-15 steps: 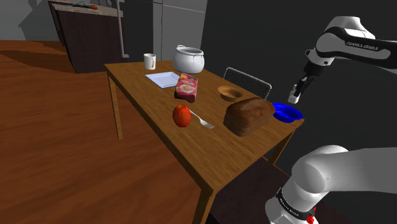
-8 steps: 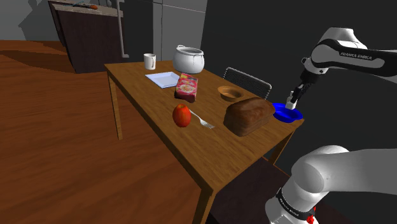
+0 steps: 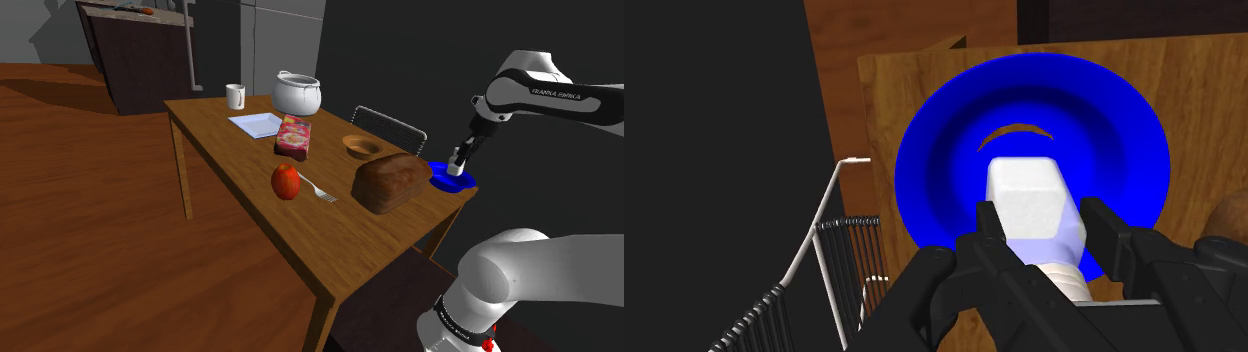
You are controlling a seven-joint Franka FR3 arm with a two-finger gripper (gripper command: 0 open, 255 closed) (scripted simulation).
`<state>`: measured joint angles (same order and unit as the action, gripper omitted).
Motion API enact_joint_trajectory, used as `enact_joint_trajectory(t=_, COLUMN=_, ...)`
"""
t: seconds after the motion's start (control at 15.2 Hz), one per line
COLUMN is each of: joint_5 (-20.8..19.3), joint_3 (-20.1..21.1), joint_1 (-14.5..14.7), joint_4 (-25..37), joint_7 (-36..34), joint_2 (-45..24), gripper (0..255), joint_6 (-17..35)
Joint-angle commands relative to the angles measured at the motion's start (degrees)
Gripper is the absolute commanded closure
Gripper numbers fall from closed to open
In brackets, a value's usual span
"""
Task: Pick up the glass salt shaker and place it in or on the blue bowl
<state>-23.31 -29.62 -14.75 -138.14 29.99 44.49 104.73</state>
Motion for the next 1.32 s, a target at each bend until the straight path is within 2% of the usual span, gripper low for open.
enact_joint_trajectory(t=0.0, joint_5=0.00, joint_3=0.00, joint_1=0.00, joint_4=-0.01, joint_7=-0.01, joint_2=0.00, gripper=255, joint_6=0.02)
enact_joint_trajectory(t=0.07, joint_5=0.00, joint_3=0.00, joint_1=0.00, joint_4=-0.01, joint_7=0.00, joint_2=0.00, gripper=255, joint_6=0.01)
enact_joint_trajectory(t=0.13, joint_5=0.00, joint_3=0.00, joint_1=0.00, joint_4=-0.01, joint_7=0.00, joint_2=0.00, gripper=0, joint_6=0.01)
enact_joint_trajectory(t=0.46, joint_5=0.00, joint_3=0.00, joint_1=0.00, joint_4=-0.01, joint_7=0.00, joint_2=0.00, gripper=0, joint_6=0.01)
enact_joint_trajectory(t=0.73, joint_5=1.79, joint_3=2.45, joint_1=0.47, joint_4=6.71, joint_7=0.49, joint_2=0.19, gripper=0, joint_6=-7.06)
enact_joint_trajectory(t=1.25, joint_5=1.80, joint_3=2.46, joint_1=0.46, joint_4=6.71, joint_7=0.50, joint_2=0.18, gripper=0, joint_6=-7.06)
